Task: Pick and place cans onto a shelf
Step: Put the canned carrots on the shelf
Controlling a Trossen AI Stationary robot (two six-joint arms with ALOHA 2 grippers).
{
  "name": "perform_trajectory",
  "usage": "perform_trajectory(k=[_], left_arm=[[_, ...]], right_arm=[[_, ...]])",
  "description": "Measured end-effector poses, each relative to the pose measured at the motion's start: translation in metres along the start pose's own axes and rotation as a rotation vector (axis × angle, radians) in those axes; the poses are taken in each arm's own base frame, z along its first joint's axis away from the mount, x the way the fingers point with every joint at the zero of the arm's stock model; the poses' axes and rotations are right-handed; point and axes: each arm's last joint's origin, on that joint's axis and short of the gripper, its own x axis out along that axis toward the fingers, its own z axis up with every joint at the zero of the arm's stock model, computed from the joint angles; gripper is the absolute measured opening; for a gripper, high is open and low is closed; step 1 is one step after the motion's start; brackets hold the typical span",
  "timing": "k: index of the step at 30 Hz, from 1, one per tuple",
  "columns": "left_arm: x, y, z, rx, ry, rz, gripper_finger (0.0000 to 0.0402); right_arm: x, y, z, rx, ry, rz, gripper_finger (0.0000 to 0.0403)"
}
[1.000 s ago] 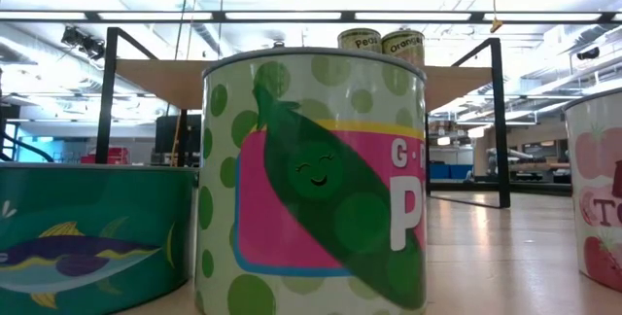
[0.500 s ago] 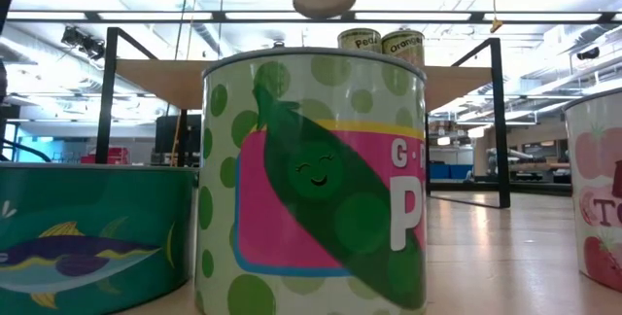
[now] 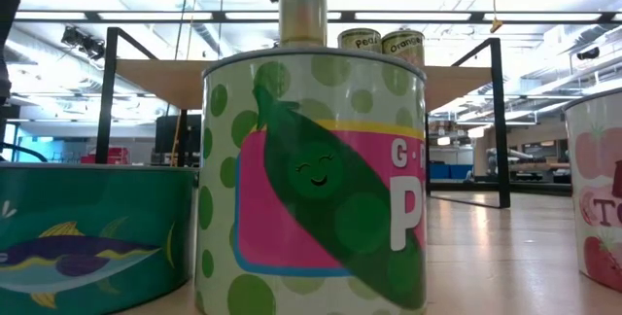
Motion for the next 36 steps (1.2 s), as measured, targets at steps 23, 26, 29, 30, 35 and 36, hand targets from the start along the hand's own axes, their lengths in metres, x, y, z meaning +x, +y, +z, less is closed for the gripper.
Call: perform_trajectory(k=[23,26,29,30,35,36], left_arm=[[0.026,0.054,-0.011,0.054,-0.022,0.002,0.0322],[0.031,0.055,-0.01,0.054,-0.02,0.002,0.0322],[0.032,0.056,-0.008,0.052,-0.037,0.007,0.0322],[0.032,0.057,-0.009,0.05,-0.034,0.006,0.0322],[0.032,0.057,-0.008,0.05,-0.042,0.01,0.0322],[0.032,0.057,-0.008,0.05,-0.044,0.011,0.0322]], right_arm=[[0.015,-0.021,0.016,0.07,-0.002,-0.054,0.0373],[0.016,-0.021,0.017,0.065,-0.012,-0.052,0.0373],[0.016,-0.021,0.017,0.064,-0.011,-0.052,0.0373],[0.016,-0.021,0.017,0.062,-0.011,-0.052,0.0373],[0.016,-0.021,0.018,0.05,-0.014,-0.05,0.0373],[0.016,-0.021,0.018,0.049,-0.015,-0.049,0.0373]])
